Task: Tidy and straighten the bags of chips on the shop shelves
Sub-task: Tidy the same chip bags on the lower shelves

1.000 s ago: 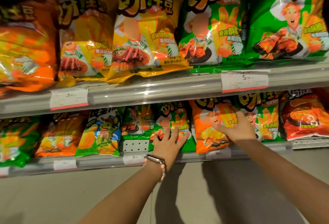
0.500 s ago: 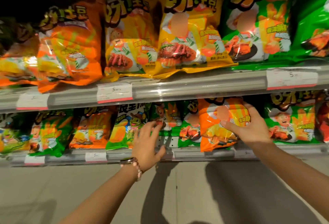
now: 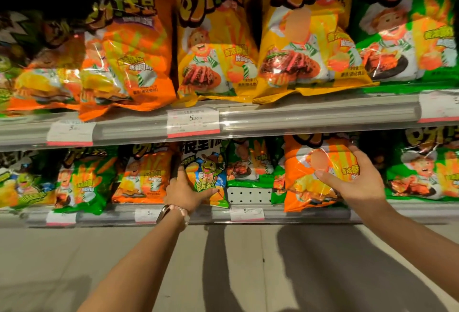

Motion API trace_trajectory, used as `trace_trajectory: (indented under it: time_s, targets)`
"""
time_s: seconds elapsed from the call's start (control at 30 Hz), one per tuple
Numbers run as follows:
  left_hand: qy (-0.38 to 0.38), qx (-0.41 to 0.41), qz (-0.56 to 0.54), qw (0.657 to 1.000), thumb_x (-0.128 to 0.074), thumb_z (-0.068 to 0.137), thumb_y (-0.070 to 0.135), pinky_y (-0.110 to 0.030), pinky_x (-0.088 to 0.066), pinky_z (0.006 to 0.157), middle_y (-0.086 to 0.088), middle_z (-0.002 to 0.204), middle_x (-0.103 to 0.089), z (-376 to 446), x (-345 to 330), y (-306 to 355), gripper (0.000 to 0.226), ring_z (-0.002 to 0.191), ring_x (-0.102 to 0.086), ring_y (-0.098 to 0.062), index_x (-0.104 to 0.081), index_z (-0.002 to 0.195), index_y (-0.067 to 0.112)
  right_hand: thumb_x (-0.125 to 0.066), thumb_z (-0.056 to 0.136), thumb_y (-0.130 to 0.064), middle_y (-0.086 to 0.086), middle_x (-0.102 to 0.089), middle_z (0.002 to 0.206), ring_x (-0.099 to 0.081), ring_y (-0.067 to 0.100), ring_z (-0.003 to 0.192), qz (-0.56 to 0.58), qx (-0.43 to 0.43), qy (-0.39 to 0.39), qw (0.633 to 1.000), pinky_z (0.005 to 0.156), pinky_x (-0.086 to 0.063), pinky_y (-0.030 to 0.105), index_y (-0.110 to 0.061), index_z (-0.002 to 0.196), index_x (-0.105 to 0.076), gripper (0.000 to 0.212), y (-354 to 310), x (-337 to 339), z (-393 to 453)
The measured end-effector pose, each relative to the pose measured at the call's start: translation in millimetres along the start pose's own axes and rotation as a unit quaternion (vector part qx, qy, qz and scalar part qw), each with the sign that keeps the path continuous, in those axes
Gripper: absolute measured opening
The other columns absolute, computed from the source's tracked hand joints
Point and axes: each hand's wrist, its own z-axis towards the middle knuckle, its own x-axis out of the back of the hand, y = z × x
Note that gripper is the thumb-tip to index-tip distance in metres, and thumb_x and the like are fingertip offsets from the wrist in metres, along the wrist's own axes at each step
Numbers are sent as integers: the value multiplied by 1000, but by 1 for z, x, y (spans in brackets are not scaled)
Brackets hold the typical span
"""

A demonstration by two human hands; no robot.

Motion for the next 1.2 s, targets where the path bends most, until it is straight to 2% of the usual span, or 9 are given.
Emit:
trace_trajectory:
  time_s: [0.27,0.43,0.53,0.67,0.73,0.9,1.0,1.1,1.2]
  targets:
    - [57,-45,-77,994,-81,69,48,-47,-48,95,-14,133,-53,-5,5,-3,105,119,-51,-32,-25,150,12,-84,66,-32,-3,-55,118,-49,15,109,-19,7,-21,1000,90,-40,31,-18,141,-40,89,-7,-11,-4]
    - [75,-93,-166,979,-83,68,43,-43,-51,91,-4,120,-62,-20,25,-10,97,110,-58,-25,-33,146,15,-86,64,-32,4,-62,117,-57,25,109,-25,-8,-44,999,93,-48,42,-19,138,-42,87,-16,-23,-10]
    - [110,-129,-194,966,-85,65,39,-27,-51,84,15,106,-62,-34,42,-25,92,102,-60,-13,-40,142,17,-85,64,-35,-7,-59,100,-54,20,99,-65,2,-53,996,81,-41,31,-16,138,-42,87,-29,-42,-14]
    - [125,-138,-233,955,-80,61,46,-9,-45,76,27,102,-59,-47,64,-43,84,90,-59,13,-45,135,29,-82,67,-46,11,-58,128,-53,32,117,-115,-18,-87,989,86,-45,37,-13,144,-34,97,-51,-85,-22]
    - [141,-141,-228,953,-81,62,45,-4,-43,68,32,95,-59,-47,74,-51,72,85,-58,18,-47,125,41,-79,67,-52,9,-62,119,-57,32,110,-143,-15,-100,985,82,-48,36,-15,137,-41,88,-63,-111,-28]
    - [160,-117,-209,958,-77,60,53,-25,-51,75,16,101,-64,-42,93,-73,88,89,-63,-3,-42,138,31,-75,68,-57,6,-65,99,-62,30,98,-229,-45,-108,966,78,-49,36,-14,107,-53,62,-86,-181,-36]
    - [145,-109,-206,962,-74,57,61,-46,-54,84,1,110,-66,-40,102,-83,94,95,-66,-23,-37,140,34,-72,69,-60,6,-65,89,-63,28,91,-233,-73,-108,964,78,-48,34,-17,66,-45,51,-94,-220,-40]
    - [132,-104,-186,968,-75,58,64,-50,-52,88,-5,115,-65,-37,107,-89,100,101,-64,-28,-35,143,30,-71,70,-61,6,-64,87,-63,28,92,-234,-77,-116,962,86,-49,39,-17,61,-41,54,-97,-250,-44]
    - [112,-100,-181,972,-79,61,59,-49,-52,88,-6,116,-64,-36,107,-90,102,99,-64,-30,-33,146,28,-70,71,-62,7,-66,93,-62,29,98,-244,-93,-127,957,92,-48,40,-13,79,-62,51,-92,-266,-45]
